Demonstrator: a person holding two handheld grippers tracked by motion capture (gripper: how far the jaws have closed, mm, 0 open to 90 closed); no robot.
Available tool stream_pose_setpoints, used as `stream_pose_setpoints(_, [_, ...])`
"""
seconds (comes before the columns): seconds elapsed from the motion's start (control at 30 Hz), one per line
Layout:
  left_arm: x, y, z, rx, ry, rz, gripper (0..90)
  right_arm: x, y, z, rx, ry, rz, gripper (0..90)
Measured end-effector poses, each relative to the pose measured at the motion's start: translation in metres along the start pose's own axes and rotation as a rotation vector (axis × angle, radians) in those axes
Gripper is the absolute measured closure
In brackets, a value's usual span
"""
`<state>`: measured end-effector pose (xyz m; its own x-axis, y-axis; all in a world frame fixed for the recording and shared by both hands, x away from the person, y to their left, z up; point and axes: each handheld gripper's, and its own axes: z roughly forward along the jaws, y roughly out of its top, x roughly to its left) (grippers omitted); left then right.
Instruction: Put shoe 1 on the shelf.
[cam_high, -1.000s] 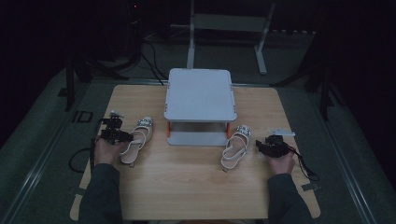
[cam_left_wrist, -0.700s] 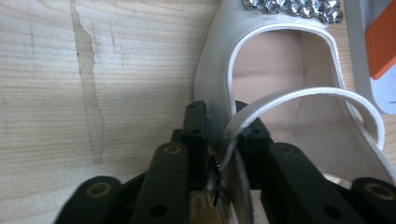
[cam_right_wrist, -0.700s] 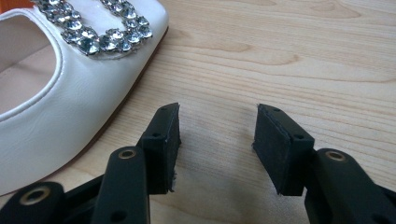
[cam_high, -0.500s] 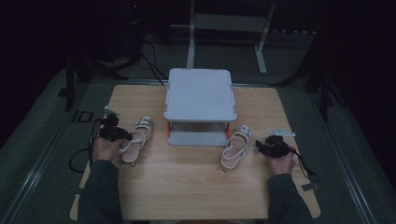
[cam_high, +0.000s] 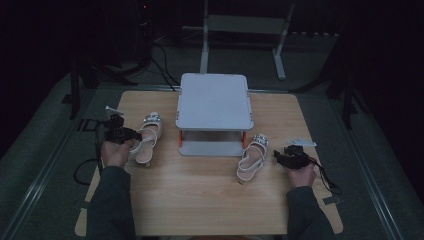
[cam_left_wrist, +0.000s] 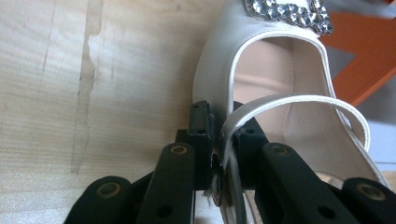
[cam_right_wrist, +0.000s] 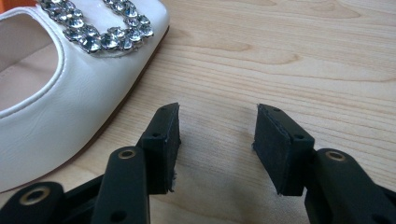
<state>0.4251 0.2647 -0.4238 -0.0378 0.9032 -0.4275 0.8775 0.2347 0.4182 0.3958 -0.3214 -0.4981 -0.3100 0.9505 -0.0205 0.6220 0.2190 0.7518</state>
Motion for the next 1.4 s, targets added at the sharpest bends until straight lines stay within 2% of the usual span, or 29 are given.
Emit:
stream_pose_setpoints(0.23, [-0.023,0.017,-0.019,-0.041,-0.001,0.0,81.2,0.0,0.0,0.0,0.0,-0.001,0.001,50.3])
stream_pose_setpoints(0.47, [-0.049,0.037,-0.045,-0.086,-0.009,0.024,81.1,0.0,0.0,0.0,0.001,0.0,0.0,50.3])
stream_pose_setpoints(0.9, [-0.111,0.074,-0.086,-0.146,-0.024,0.075,81.1,0.0,0.0,0.0,0.0,0.0,0.001,50.4])
stream_pose_setpoints(0.97, [-0.12,0.079,-0.088,-0.145,-0.035,0.071,81.0,0.0,0.0,0.0,0.0,-0.001,0.001,50.4])
stream_pose_setpoints(1.0, [-0.128,0.084,-0.086,-0.136,-0.039,0.067,81.0,0.0,0.0,0.0,0.002,0.0,-0.001,50.4])
stream_pose_setpoints(1.03, [-0.128,0.084,-0.086,-0.136,-0.039,0.067,80.9,0.0,0.0,0.0,0.002,0.0,-0.001,50.4])
stream_pose_setpoints(1.1, [-0.138,0.088,-0.083,-0.129,-0.035,0.068,80.9,0.0,0.0,0.0,0.001,-0.001,-0.002,50.4])
stream_pose_setpoints(1.4, [-0.175,0.091,-0.057,-0.095,-0.047,0.072,80.7,0.0,0.0,0.0,0.003,0.0,0.0,50.5])
